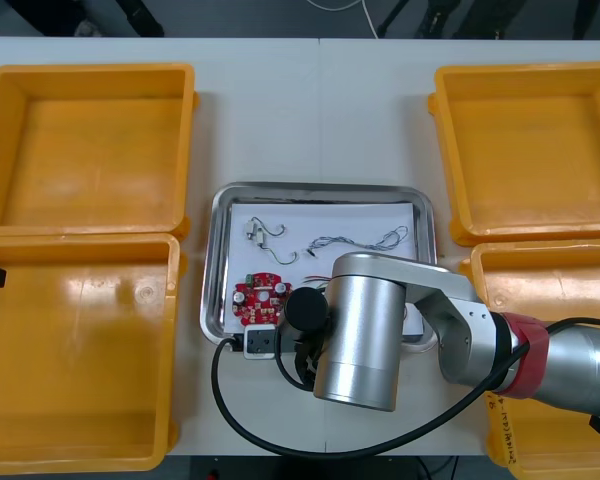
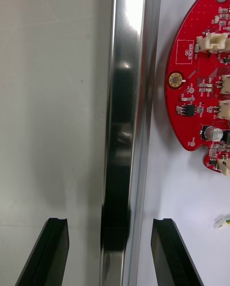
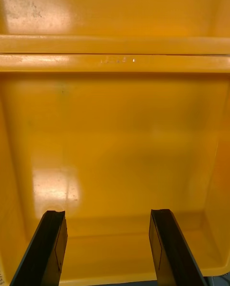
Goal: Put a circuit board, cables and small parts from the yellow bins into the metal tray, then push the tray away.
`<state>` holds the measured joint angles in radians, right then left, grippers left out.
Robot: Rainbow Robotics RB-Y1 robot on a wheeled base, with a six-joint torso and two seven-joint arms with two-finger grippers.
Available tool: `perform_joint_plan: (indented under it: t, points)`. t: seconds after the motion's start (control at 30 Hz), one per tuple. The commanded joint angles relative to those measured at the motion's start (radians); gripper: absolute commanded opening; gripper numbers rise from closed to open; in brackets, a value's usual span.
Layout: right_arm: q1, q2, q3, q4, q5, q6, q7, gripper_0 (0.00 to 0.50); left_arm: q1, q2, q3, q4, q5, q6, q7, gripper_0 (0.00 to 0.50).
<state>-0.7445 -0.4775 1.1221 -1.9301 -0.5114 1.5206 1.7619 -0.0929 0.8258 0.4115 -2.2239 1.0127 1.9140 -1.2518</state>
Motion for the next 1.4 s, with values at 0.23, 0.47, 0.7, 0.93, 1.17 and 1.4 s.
perform_joint_plan:
  t: [0.23, 0.47, 0.7, 0.93, 1.17, 1.4]
  points:
    - [0.008, 0.03, 0.015, -0.009, 0.017, -0.008, -0.038, 0.426, 0.015, 0.047, 0.024, -0.028, 0.007, 0.006, -0.08, 0.5]
    - [0.007, 0.028, 0.013, -0.023, 0.03, 0.003, -0.047, 0.179, 0.015, 0.047, 0.024, -0.028, 0.007, 0.006, -0.08, 0.5]
    - [0.007, 0.03, 0.015, -0.035, 0.054, 0.006, -0.045, 0.042, 0.015, 0.047, 0.024, -0.028, 0.007, 0.006, -0.08, 0.5]
    - [0.004, 0.028, 0.015, -0.049, 0.091, 0.004, -0.047, 0.0, 0.015, 0.047, 0.024, -0.028, 0.007, 0.006, -0.08, 0.5]
    - [-0.015, 0.013, 0.012, -0.049, 0.1, -0.037, -0.047, 0.0, 0.015, 0.047, 0.024, -0.028, 0.007, 0.006, -0.08, 0.5]
    - [-0.058, -0.012, 0.012, -0.047, 0.102, -0.05, -0.044, 0.0, 0.015, 0.047, 0.024, -0.028, 0.007, 0.006, -0.08, 0.5]
